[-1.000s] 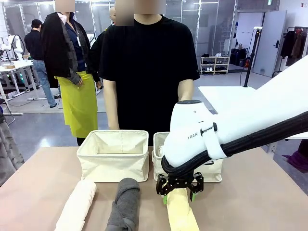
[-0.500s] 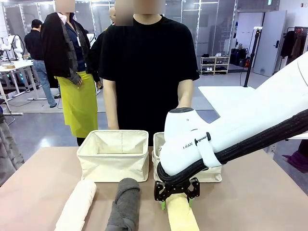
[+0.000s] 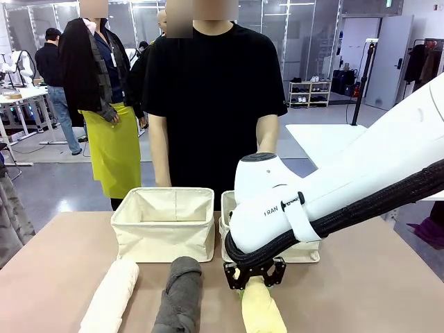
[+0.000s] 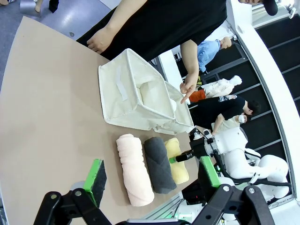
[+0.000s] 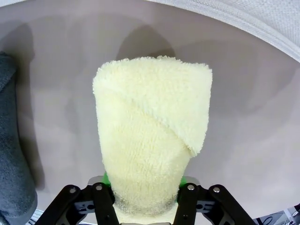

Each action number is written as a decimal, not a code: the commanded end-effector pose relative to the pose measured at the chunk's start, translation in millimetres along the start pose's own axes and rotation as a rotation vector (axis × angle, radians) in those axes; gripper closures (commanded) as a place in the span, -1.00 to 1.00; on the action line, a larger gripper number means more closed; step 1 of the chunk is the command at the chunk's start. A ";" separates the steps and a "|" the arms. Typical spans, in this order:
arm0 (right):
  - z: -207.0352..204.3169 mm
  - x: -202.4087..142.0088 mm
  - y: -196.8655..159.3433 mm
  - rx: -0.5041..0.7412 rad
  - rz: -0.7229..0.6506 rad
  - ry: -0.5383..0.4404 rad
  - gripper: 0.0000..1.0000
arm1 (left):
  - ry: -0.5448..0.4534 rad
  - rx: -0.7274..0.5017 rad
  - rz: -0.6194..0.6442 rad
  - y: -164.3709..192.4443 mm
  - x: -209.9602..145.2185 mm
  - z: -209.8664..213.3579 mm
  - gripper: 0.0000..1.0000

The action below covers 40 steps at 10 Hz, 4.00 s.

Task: Divide the towels into two baskets.
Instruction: Pick up one hotel-folded towel from the bottom of the table and place it in the Fabric basket indicated by the person.

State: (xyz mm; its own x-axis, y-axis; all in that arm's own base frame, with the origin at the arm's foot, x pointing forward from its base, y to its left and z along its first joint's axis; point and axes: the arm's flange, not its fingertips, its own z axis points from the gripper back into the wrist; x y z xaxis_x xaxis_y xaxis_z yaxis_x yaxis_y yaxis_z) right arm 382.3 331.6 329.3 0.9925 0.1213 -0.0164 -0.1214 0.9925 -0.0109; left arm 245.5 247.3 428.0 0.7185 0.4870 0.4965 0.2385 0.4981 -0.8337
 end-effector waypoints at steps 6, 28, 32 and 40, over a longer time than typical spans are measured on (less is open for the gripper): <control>119.9 -27.0 7.9 -0.054 0.439 0.058 0.29 | -0.016 -0.023 -0.011 0.7 0.8 2.3 -1.00; 146.4 169.4 -69.6 -0.130 1.344 -0.046 0.21 | -0.016 -0.023 -0.011 0.7 0.8 2.3 -1.00; 116.5 192.6 -66.3 -0.121 1.313 -0.027 0.21 | -0.016 -0.023 -0.011 0.7 0.8 2.3 -1.00; 113.0 186.1 -64.8 -0.110 1.348 -0.053 -1.00 | -0.016 -0.023 -0.011 0.7 0.8 2.3 -1.00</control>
State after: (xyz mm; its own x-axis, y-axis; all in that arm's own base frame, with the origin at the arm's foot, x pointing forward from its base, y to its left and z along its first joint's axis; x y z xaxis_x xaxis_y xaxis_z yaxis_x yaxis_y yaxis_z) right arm 580.7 293.7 438.0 0.1203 0.9914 -0.0507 -0.9898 0.1159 -0.0831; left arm 245.5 247.3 427.8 0.7186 0.4872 0.4961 0.2381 0.4979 -0.8339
